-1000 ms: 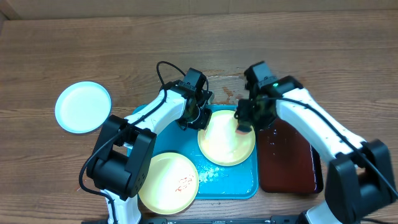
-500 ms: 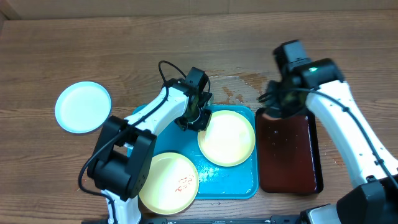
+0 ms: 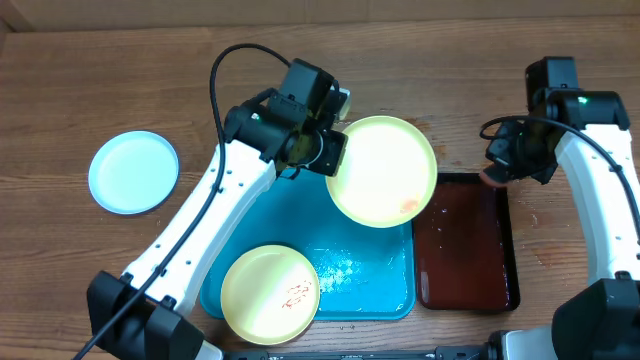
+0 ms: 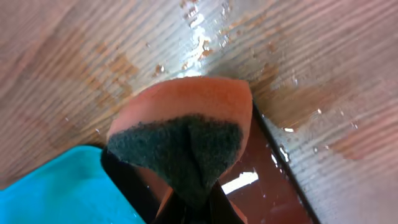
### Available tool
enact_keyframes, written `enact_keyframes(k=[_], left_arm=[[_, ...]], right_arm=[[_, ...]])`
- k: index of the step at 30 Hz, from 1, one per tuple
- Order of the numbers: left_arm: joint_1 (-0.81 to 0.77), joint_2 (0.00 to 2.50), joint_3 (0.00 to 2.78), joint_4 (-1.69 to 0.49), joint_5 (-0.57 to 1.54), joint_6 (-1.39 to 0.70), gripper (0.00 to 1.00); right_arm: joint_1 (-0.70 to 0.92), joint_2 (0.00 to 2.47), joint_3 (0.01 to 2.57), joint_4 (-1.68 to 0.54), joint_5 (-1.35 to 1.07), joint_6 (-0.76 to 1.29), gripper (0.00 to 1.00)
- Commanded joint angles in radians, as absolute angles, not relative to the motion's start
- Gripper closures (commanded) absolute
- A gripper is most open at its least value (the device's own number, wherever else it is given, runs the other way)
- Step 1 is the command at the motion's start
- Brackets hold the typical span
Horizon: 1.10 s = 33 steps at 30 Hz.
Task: Clean dirty plates on tray and stack at the side
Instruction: 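Lift the sponge away with the right gripper and raise the yellow plate with the left, then carry the yellow plate with the left gripper over the brown tray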
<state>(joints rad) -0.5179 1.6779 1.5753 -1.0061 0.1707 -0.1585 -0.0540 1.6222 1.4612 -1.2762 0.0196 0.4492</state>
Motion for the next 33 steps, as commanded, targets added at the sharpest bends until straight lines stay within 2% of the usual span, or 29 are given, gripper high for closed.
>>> enact_keyframes(k=[1, 12, 19, 25, 33], left_arm=[[-0.592, 1.673, 1.593, -1.002, 0.095, -0.199, 0.96], [-0.794, 1.679, 1.615, -0.926, -0.167, -0.238, 0.96], [-0.817, 1.774, 1.678, -0.888, -0.176, -0.240, 0.96], [-0.870, 1.940, 1.842, -0.926, -0.208, -0.208, 0.96], [-0.965, 2.074, 2.013, -1.049, -0.410, -0.187, 0.96]], right_arm=[[-0.098, 1.604, 1.498, -1.262, -0.015, 0.390, 0.96], [-0.204, 1.604, 1.713, -1.383, -0.108, 0.331, 0.96], [-0.226, 1.604, 1.899, -1.495, -0.133, 0.309, 0.96], [-0.224, 1.604, 1.965, -1.549, -0.137, 0.306, 0.96], [-0.224, 1.604, 1.967, -1.565, -0.136, 0.305, 0.96]])
